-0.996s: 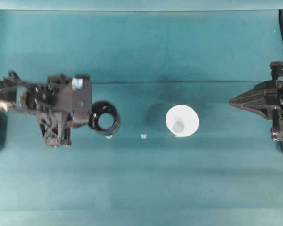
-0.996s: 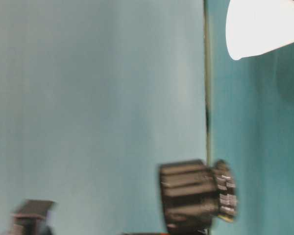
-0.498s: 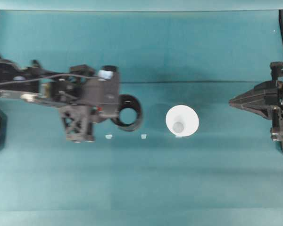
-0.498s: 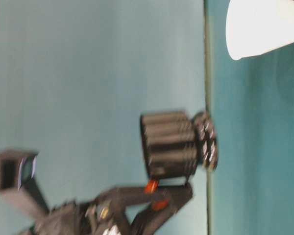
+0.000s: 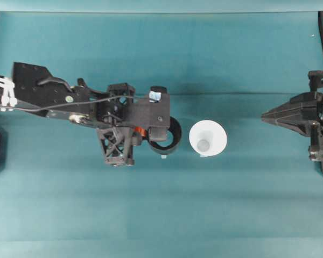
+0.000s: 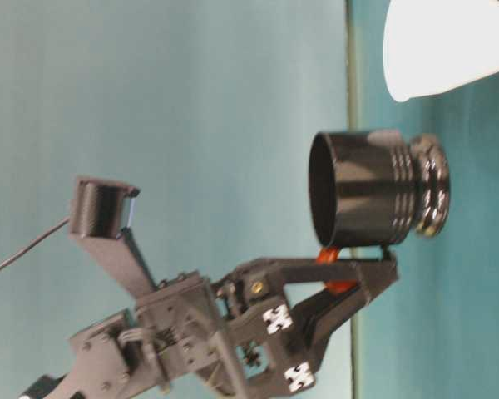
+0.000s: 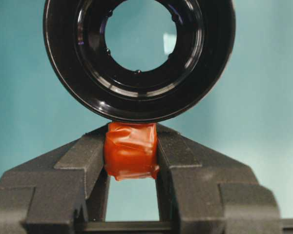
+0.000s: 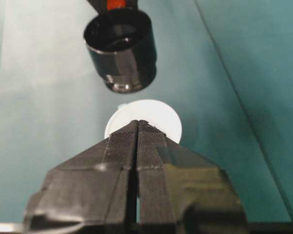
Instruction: Put the paper cup into the moved red handle cup holder.
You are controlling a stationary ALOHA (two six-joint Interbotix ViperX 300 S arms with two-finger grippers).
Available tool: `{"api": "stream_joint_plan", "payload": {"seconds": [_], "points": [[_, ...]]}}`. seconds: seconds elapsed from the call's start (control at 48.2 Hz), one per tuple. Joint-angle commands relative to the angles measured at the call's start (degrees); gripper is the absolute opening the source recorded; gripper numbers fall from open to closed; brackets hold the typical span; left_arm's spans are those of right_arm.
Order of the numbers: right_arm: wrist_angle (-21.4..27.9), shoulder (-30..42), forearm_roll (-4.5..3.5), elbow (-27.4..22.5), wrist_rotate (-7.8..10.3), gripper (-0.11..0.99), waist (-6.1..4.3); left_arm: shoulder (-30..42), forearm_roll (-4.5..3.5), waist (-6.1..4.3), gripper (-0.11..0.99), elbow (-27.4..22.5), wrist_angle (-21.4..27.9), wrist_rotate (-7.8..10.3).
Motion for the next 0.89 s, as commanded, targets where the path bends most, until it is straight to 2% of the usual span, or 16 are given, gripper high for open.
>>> {"api": "stream_joint_plan", "payload": {"seconds": [0.0, 0.104, 0.394, 0.415, 0.623, 0.872], "points": [[-0.2, 0.4, 0.09, -1.3, 0.53, -0.11, -0.18, 0.5, 0.09, -0.18, 0.27, -0.2, -0.9, 0.00], [-0.2, 0.4, 0.09, -1.2, 0.53, -0.11, -0.18, 2.2, 0.26, -0.26, 0.27, 0.6, -1.0, -0.09], [-0.2, 0.4, 0.09, -1.3, 0.53, -0.11, -0.18, 4.9, 0.09, -1.58, 0.27, 1.3, -4.6, -0.26], [-0.1, 0.4, 0.09, -1.3, 0.53, -0.11, -0.18, 5.0, 0.26, -1.58, 0.27, 1.3, -4.8, -0.26], [-0.2, 0.4, 0.09, -1.2, 0.53, -0.11, -0.18, 5.8, 0.09, -1.58, 0.27, 1.4, -5.4, -0.09], [-0.2, 0.4, 0.09, -1.2, 0.53, -0.11, -0.18, 6.2, 0.26, -1.67, 0.27, 1.4, -6.0, 0.00]]}}
